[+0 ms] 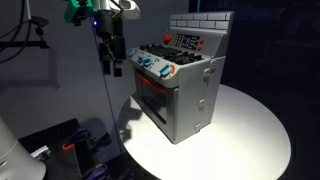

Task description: Press the top button on the right side of the stove

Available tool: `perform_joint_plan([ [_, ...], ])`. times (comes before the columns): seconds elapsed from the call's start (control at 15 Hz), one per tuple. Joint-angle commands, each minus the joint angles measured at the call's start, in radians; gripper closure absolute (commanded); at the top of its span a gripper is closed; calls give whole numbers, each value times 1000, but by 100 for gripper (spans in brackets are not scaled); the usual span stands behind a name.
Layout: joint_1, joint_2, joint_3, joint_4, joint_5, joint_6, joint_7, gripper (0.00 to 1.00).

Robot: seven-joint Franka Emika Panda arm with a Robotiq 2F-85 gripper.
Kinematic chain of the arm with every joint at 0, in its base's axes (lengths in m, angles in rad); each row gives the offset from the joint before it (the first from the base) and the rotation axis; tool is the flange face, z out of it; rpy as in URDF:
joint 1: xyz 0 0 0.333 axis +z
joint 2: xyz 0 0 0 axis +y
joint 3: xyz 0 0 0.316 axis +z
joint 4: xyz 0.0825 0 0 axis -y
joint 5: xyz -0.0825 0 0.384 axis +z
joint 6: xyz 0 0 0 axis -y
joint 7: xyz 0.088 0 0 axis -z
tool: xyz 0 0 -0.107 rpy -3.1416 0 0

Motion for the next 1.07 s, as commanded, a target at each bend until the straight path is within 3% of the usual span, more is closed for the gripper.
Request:
perform_joint_plan([
  [0.0,25,1,-22,2,-10,-4,10,0],
  [0.4,25,0,-24,19,-10,-2,17,0],
  [1.0,2,46,-58,155,-7,36,64,0],
])
